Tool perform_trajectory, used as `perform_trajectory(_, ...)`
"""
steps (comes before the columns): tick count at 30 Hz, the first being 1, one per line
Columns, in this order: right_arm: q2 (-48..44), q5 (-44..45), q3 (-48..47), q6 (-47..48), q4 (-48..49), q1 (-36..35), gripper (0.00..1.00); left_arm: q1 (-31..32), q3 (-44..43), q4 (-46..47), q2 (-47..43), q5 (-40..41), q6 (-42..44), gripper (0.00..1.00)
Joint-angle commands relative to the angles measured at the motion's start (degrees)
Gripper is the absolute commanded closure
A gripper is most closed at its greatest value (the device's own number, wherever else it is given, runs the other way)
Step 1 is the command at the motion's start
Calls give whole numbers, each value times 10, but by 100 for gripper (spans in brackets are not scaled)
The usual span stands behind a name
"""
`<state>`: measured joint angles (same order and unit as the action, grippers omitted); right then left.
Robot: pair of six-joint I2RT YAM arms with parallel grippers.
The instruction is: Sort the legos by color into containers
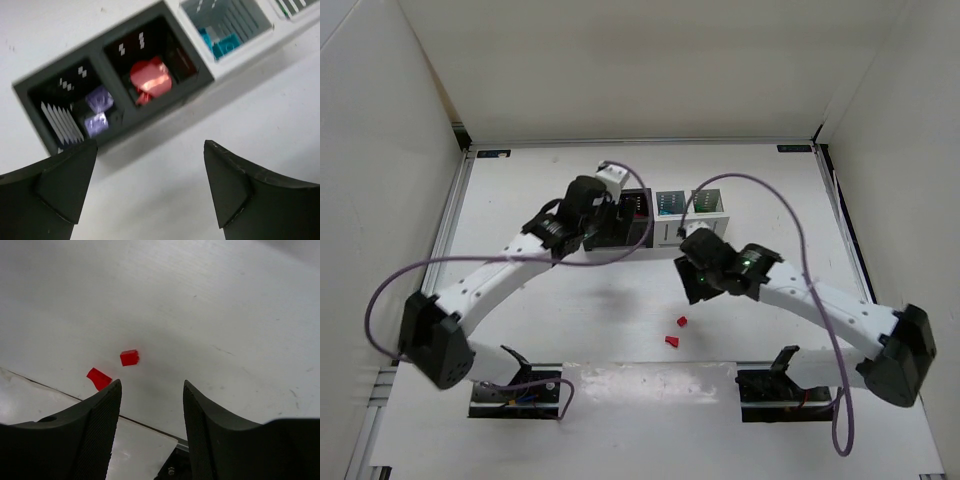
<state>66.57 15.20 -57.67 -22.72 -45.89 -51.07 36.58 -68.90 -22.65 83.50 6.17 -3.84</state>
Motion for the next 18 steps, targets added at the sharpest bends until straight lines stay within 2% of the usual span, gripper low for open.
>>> perform_trajectory(1,54,-18,12,-21,40,-42,44,26,59,-26,-116,32,-85,0)
perform_trajectory(5,141,-21,19,-43,61,-79,42,82,107,-100,-192,95,-133,0)
perform_trajectory(6,165,-25,23,-46,73,-86,42,109,116,-147,-200,113,-145,0)
perform_trajectory(9,204,-37,29,-58,97,-85,42,142,147,-196,-242,127,-201,0)
perform_trajectory(12,234,-38,33,-62,115,-88,43,161,181,-216,-282,123,-251,0)
perform_trajectory(18,245,-52,47,-77,133,-83,48,164,196,-228,-299,122,-263,0)
